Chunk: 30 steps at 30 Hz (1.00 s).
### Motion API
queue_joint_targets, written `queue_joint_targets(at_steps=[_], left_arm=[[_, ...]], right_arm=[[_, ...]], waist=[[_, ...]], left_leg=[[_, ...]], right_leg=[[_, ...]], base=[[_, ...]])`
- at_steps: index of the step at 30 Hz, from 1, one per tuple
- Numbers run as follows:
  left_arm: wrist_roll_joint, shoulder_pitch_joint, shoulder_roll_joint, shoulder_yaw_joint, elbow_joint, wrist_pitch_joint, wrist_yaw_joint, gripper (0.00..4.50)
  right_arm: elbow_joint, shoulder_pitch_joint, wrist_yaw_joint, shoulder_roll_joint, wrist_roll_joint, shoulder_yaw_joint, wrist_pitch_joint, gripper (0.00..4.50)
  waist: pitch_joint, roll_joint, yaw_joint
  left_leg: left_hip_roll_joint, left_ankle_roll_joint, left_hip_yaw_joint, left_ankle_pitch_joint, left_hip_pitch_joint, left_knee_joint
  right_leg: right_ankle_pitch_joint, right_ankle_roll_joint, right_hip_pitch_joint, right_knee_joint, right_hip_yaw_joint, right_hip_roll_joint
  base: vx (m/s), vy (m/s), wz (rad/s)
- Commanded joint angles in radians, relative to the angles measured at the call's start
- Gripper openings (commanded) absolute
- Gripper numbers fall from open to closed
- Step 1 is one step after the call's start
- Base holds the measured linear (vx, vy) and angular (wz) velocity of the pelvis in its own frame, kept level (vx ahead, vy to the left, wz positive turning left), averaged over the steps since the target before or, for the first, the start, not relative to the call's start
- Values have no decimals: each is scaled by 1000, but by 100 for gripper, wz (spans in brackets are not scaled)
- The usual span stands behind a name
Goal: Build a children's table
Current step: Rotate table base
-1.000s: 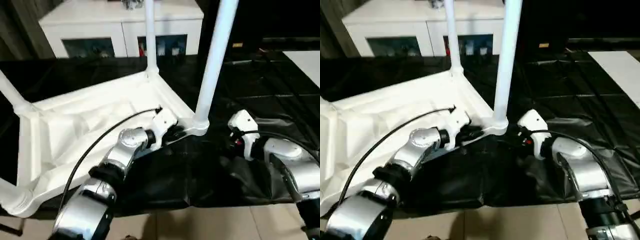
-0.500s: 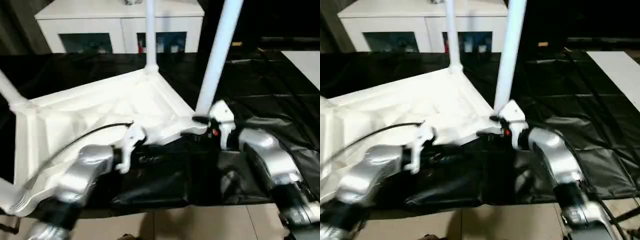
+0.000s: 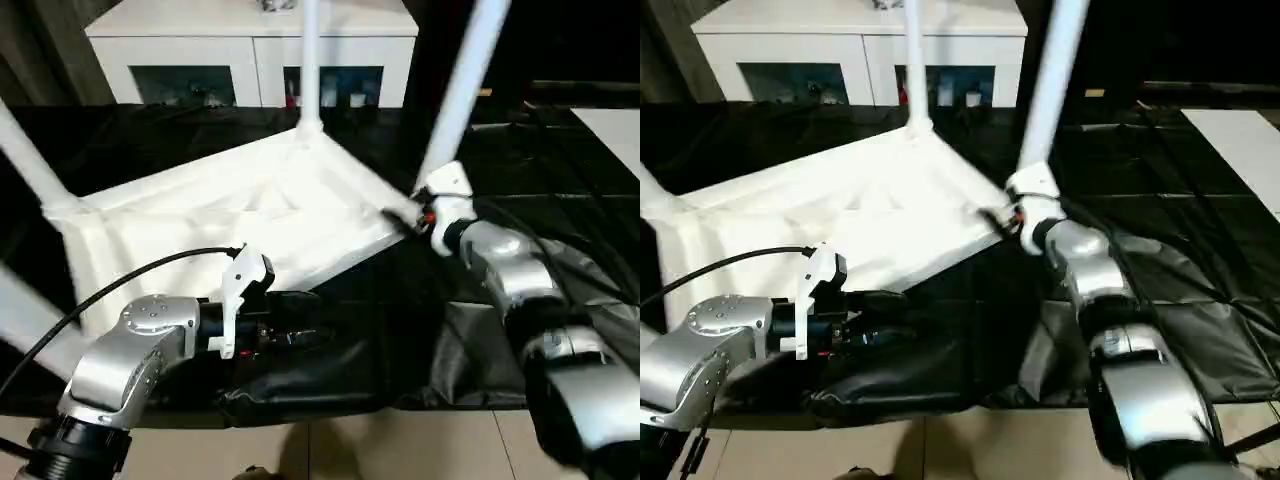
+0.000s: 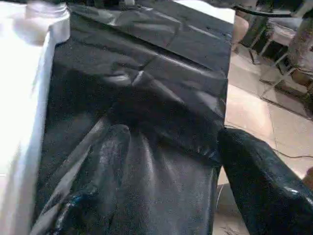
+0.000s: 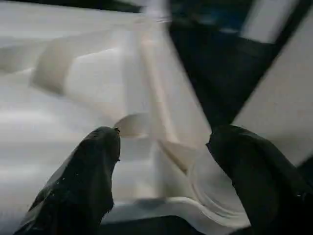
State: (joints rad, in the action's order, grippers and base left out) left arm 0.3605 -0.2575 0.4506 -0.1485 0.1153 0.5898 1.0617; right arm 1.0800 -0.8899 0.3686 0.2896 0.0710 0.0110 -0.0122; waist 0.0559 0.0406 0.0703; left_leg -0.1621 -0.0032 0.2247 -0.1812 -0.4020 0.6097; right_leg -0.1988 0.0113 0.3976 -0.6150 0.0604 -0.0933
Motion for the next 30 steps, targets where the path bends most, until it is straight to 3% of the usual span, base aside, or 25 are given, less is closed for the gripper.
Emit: queue_joint_targets(at_steps=[1, 4, 8, 11, 12, 14, 15, 16, 17, 19, 24, 25, 27, 28, 29, 30], left_arm=[[10, -6, 1, 13, 26, 13, -11, 366], [18, -4, 0, 19, 52, 17, -37, 402], [28, 17, 10, 31, 84, 23, -54, 433], [30, 48, 16, 49, 121, 16, -70, 447], [30, 58, 18, 55, 133, 14, -76, 447], [53, 106, 41, 85, 177, 23, -77, 447], [58, 112, 45, 89, 182, 25, -76, 447], [71, 122, 55, 98, 190, 31, -75, 447], [93, 140, 73, 118, 201, 40, -63, 447], [104, 154, 87, 133, 208, 42, -51, 447], [192, 265, 161, 253, 257, 65, 30, 447], [203, 281, 169, 267, 264, 70, 39, 447], [221, 311, 182, 284, 279, 89, 50, 447], [244, 350, 202, 307, 296, 104, 59, 447], [258, 371, 214, 320, 306, 114, 63, 447], [265, 385, 220, 330, 310, 116, 66, 447]], right_arm=[[57, -34, -106, 38, 18, -56, -15, 355], [164, -83, -264, 75, -4, -74, -64, 355], [182, -88, -260, 81, -9, -83, -84, 355], [178, -83, -207, 73, 12, -104, -99, 355], [177, -81, -189, 70, 15, -107, -107, 355], [169, -59, -113, 58, 20, -94, -154, 355], [166, -55, -101, 56, 20, -91, -159, 355], [162, -49, -77, 51, 19, -88, -170, 355], [141, -33, -23, 45, 20, -78, -188, 355], [122, -20, 22, 41, 22, -69, -196, 355], [-24, 82, 223, 43, 34, -19, -191, 355], [-40, 95, 233, 45, 31, -12, -190, 355], [-54, 115, 232, 48, 22, -6, -193, 355], [-55, 128, 221, 52, 9, -4, -195, 355], [-55, 134, 216, 54, 1, -4, -196, 355], [-54, 137, 211, 55, -3, -3, -196, 355]], waist=[[-74, -2, -9], [-74, -7, -4], [-72, -7, 8], [-73, -10, 2], [-74, -6, 2], [-73, -11, -10], [-73, 1, -11], [-72, -3, -17], [-73, 9, -18], [-70, 4, -22], [-64, 6, -20], [-64, 8, -22], [-62, 11, -21], [-61, 5, -21], [-59, 5, -21], [-58, 2, -22]], left_leg=[[-67, -2, -37, -167, 45, -73], [-66, 4, -34, -168, 44, -69], [-65, -4, -35, -188, 42, -71], [-65, -2, -38, -181, 36, -70], [-65, 1, -38, -185, 37, -70], [-64, 20, -39, -185, 26, -68], [-65, 23, -41, -188, 25, -67], [-65, 30, -38, -190, 27, -66], [-64, 33, -39, -189, 27, -64], [-66, 35, -37, -211, 28, -65], [-72, 16, -39, -268, 28, -71], [-73, 6, -39, -289, 37, -75], [-73, -11, -38, -320, 41, -77], [-74, -24, -39, -343, 44, -78], [-74, -31, -41, -348, 38, -81], [-74, -31, -41, -356, 39, -83]], right_leg=[[-60, 256, -33, 52, -44, -54], [-63, 259, -31, 53, -45, -57], [-103, 223, -31, 53, -42, -51], [-84, 213, -36, 50, -41, -51], [-81, 216, -35, 49, -41, -52], [-75, 232, -42, 50, -41, -57], [-78, 236, -42, 49, -40, -60], [-88, 243, -40, 52, -39, -56], [-89, 253, -40, 50, -38, -54], [-108, 259, -37, 54, -37, -49], [-174, 255, -35, 54, -37, -48], [-201, 247, -28, 57, -36, -43], [-233, 248, -22, 61, -39, -44], [-256, 246, -19, 62, -41, -46], [-268, 239, -22, 60, -42, -48], [-281, 231, -20, 63, -42, -46]], base=[[0, 0, 0], [0, 0, 0], [0, 0, 0], [0, 0, 0], [0, 0, 0], [0, 0, 0], [0, 0, 0], [0, 0, 0], [0, 0, 0], [0, 0, 0], [0, 0, 0], [0, 0, 0], [0, 0, 0], [0, 0, 0], [0, 0, 0], [0, 0, 0]])
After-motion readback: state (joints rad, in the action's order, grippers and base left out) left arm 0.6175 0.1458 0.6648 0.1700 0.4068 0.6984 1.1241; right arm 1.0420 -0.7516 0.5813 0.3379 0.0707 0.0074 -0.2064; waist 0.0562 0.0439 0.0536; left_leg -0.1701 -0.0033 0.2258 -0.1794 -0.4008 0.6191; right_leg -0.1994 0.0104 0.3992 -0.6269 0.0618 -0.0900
